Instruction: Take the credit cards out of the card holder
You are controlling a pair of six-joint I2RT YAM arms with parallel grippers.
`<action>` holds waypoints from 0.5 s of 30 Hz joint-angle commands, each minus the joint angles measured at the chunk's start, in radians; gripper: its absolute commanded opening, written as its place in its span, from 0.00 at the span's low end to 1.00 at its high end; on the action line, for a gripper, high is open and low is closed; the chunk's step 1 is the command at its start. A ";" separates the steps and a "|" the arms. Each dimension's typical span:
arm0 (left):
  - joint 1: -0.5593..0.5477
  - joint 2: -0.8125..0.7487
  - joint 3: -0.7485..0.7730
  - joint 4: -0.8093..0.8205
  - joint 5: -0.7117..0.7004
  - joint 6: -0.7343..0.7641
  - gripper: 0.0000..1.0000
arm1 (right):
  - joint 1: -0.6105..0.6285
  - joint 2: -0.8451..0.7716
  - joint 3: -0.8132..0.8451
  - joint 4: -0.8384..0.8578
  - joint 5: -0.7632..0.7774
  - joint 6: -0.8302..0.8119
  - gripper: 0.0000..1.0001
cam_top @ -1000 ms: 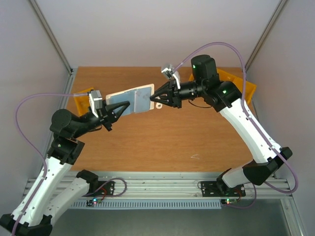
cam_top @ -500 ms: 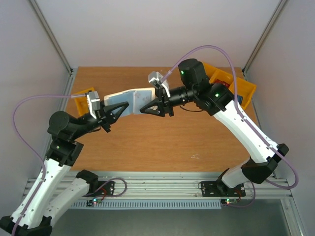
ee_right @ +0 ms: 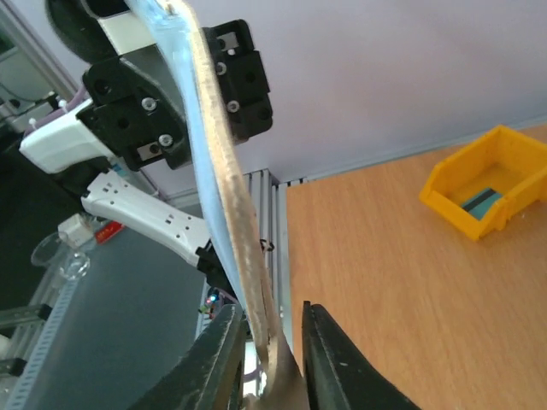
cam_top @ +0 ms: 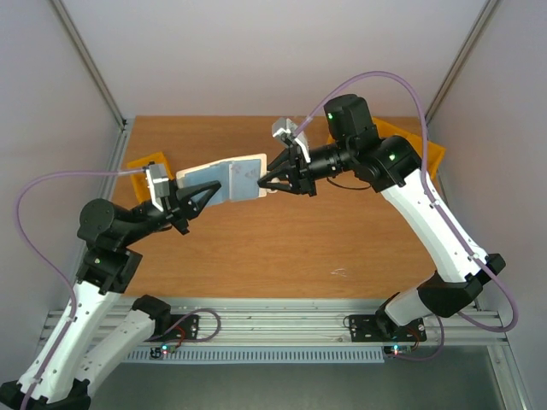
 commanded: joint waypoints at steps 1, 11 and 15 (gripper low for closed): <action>0.003 -0.018 -0.008 0.065 0.017 0.000 0.00 | 0.001 0.000 0.014 -0.004 0.058 0.018 0.15; 0.004 -0.017 -0.005 0.066 0.030 -0.002 0.00 | 0.060 -0.013 -0.017 0.112 0.113 0.050 0.09; 0.003 -0.015 -0.001 0.067 0.033 -0.007 0.00 | 0.091 -0.009 -0.031 0.190 0.110 0.069 0.09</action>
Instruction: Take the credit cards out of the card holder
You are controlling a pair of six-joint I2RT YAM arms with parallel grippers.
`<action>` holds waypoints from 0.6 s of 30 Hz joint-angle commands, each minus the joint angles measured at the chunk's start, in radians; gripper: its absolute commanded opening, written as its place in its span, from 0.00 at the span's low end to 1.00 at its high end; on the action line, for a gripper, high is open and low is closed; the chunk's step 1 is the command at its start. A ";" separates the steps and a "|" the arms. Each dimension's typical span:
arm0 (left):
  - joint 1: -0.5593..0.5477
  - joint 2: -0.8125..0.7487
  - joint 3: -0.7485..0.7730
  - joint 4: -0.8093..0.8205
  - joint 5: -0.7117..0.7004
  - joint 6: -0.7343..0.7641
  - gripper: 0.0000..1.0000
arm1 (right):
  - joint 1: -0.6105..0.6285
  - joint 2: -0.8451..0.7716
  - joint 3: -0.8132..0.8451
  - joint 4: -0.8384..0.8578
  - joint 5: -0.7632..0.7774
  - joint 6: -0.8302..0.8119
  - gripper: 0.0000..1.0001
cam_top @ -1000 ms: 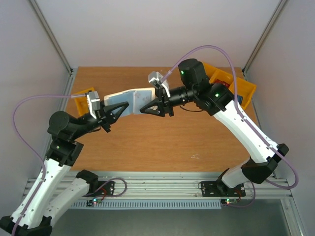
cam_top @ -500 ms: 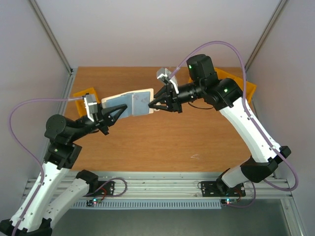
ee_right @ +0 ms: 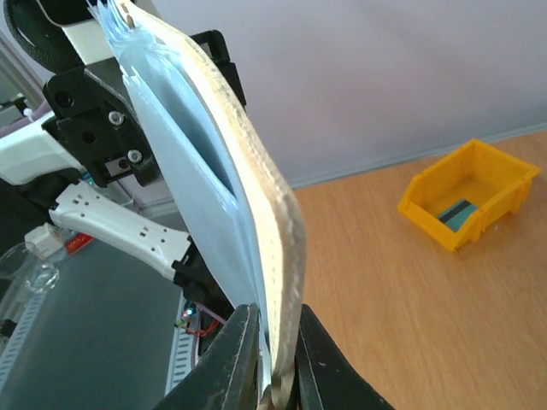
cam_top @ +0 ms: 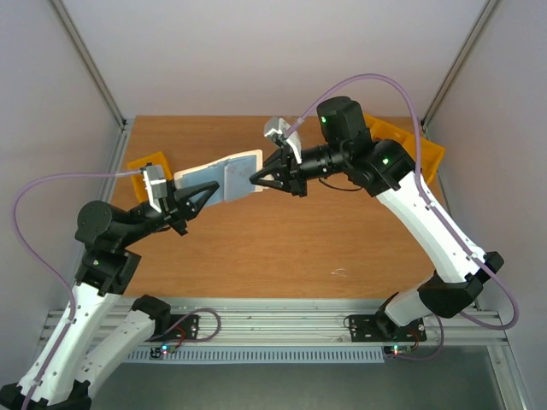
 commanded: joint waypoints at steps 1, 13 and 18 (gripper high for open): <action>0.002 -0.006 0.002 0.065 0.022 -0.007 0.00 | 0.042 -0.003 -0.012 0.125 -0.002 0.035 0.09; 0.001 -0.006 -0.009 0.071 0.016 -0.013 0.00 | 0.094 0.056 0.038 0.158 -0.053 0.049 0.12; 0.002 -0.001 -0.017 0.071 -0.001 -0.018 0.00 | 0.108 0.066 0.048 0.172 -0.046 0.064 0.12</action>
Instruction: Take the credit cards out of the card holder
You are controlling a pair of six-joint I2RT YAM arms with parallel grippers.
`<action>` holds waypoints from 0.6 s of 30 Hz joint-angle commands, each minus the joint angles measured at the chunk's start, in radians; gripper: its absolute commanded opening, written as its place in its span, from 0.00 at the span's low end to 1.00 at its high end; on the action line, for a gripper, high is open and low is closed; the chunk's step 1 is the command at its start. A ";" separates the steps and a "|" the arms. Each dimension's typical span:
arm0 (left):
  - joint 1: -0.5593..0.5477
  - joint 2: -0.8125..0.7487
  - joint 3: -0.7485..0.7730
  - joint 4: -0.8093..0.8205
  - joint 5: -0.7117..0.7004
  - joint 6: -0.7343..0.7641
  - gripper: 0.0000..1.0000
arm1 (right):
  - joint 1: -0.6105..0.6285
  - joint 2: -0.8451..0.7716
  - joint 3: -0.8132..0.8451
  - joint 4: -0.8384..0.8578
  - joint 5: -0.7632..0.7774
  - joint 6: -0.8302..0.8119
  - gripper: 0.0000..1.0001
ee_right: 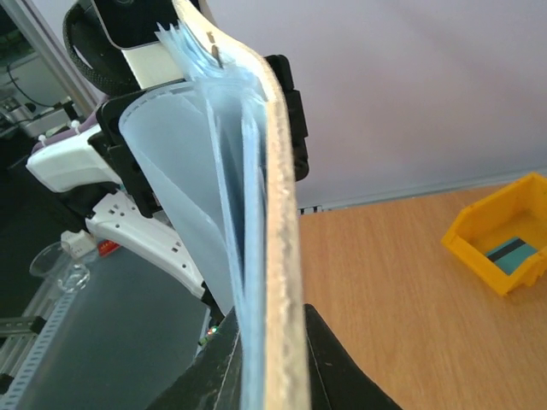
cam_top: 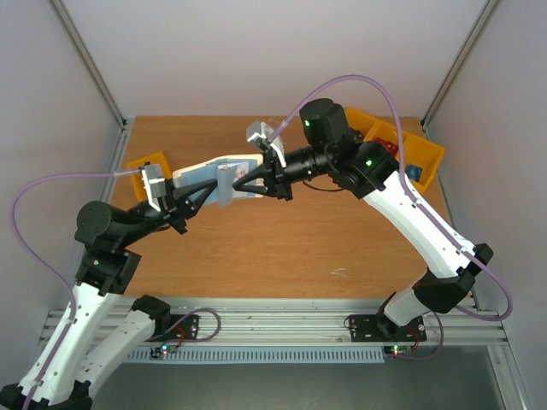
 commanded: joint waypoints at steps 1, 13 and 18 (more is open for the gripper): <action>-0.006 0.000 -0.016 0.056 0.005 -0.014 0.00 | 0.027 0.025 0.042 0.060 -0.013 0.024 0.10; -0.005 -0.013 -0.050 -0.003 0.004 0.065 0.56 | 0.027 0.037 0.094 -0.034 0.041 0.030 0.01; -0.003 -0.013 -0.055 -0.020 0.023 0.140 0.69 | 0.030 0.029 0.102 -0.049 0.044 0.036 0.01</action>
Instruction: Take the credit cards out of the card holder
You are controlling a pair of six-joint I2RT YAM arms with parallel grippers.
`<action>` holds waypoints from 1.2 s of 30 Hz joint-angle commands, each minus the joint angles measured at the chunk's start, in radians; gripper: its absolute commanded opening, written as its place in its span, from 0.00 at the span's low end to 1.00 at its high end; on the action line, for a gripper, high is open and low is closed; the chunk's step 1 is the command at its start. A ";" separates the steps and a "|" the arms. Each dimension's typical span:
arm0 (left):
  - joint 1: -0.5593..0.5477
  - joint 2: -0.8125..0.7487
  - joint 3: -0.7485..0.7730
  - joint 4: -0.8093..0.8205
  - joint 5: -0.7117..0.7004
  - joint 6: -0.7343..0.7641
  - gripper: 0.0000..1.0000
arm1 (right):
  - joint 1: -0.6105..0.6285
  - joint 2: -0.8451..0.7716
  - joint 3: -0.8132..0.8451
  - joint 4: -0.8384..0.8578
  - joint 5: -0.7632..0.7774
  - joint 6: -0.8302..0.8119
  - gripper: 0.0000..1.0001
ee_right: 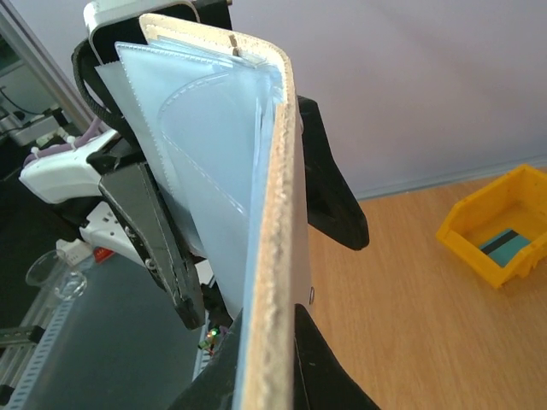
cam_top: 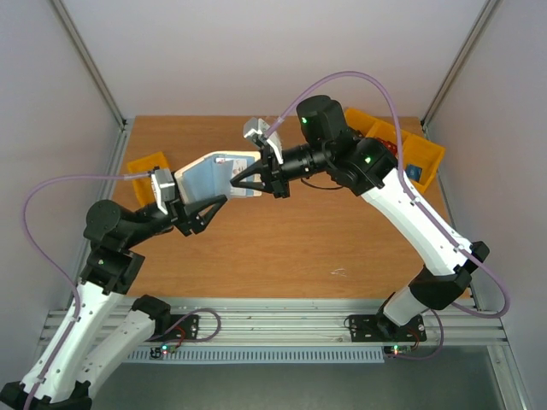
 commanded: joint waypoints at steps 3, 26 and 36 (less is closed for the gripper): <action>0.000 0.000 -0.009 0.010 0.018 0.089 0.72 | 0.027 -0.005 0.036 -0.009 0.019 0.005 0.01; 0.031 -0.024 -0.034 0.035 0.008 -0.004 0.00 | -0.073 -0.060 -0.115 0.149 -0.132 0.130 0.19; 0.032 -0.038 -0.049 0.015 -0.090 -0.009 0.06 | -0.078 -0.033 -0.097 0.141 -0.119 0.165 0.01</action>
